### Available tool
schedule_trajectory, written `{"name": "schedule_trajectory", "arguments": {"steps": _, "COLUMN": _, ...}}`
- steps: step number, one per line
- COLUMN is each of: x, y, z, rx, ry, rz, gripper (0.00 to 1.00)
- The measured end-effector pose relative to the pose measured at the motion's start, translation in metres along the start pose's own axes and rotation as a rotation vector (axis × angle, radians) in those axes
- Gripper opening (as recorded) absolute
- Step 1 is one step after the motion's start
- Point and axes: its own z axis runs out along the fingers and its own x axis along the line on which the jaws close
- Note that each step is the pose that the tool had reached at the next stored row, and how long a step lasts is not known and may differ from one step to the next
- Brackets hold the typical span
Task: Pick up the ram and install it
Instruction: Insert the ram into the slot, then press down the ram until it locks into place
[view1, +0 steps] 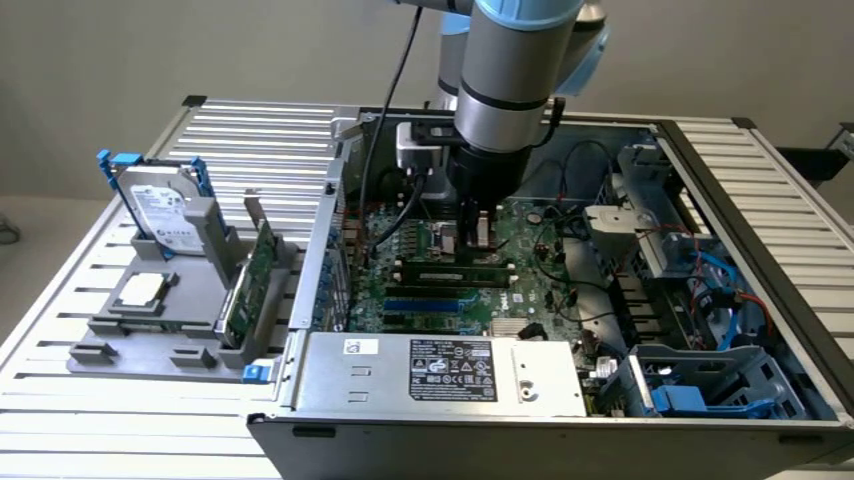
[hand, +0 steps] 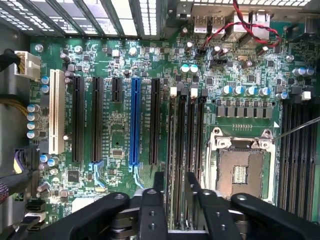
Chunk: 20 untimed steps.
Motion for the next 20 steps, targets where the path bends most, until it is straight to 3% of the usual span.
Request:
{"name": "schedule_trajectory", "arguments": {"steps": 4, "x": 0.0001, "y": 0.0, "z": -0.0001, "rx": -0.0002, "ry": 0.0003, "rz": 0.0, "gripper": 0.11}}
{"name": "schedule_trajectory", "arguments": {"steps": 20, "x": 0.0001, "y": 0.0, "z": -0.0002, "rx": -0.0012, "ry": 0.0004, "rz": 0.0, "gripper": 0.11}}
